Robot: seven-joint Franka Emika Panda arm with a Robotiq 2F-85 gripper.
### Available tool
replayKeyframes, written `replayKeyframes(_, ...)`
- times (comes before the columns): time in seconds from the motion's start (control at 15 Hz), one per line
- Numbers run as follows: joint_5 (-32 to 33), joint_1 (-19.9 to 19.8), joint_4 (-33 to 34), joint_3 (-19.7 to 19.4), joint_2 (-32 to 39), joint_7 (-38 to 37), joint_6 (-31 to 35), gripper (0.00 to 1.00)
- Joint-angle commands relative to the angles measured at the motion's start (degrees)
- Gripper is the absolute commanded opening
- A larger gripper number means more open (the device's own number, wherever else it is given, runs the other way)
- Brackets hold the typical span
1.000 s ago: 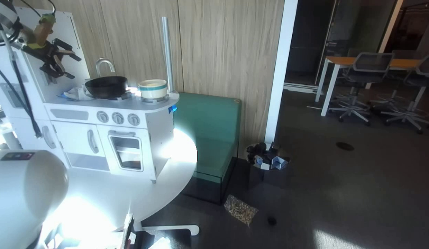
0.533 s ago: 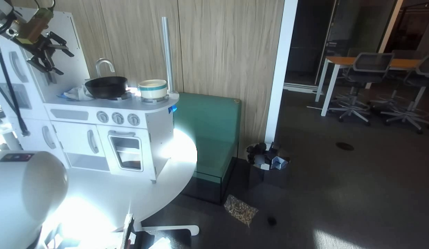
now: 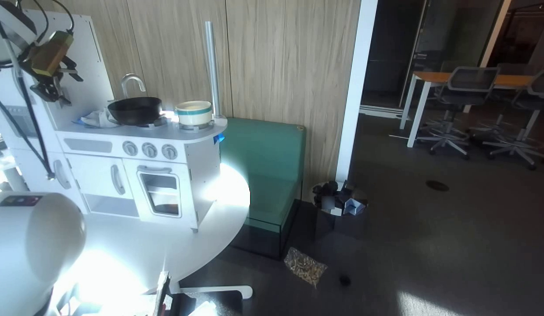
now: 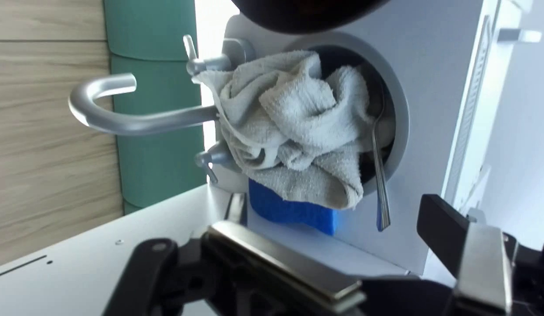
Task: Pick up the white bowl and pour all its contents into the black bowl, pick up the silver spoon from the sink and use it to mix the substance in the black bowl
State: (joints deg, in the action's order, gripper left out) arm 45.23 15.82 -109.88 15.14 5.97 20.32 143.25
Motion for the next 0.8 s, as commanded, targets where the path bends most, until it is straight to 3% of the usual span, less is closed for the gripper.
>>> replayKeyframes(0.0, -7.1, -2.1, 1.5, 0.1, 4.5, 5.4, 12.7, 1.00)
replayKeyframes(0.2, -21.7, -5.1, 2.0, 3.2, 8.8, 14.8, 17.5, 1.00)
replayKeyframes(0.4, -33.9, -7.6, 3.9, 7.7, 12.1, 23.4, 14.1, 1.00)
replayKeyframes(0.53, -37.1, -8.0, 5.0, 9.4, 13.4, 26.4, 11.9, 1.00)
replayKeyframes(0.73, -37.4, -5.9, 7.1, 7.8, 15.1, 27.9, 8.4, 1.00)
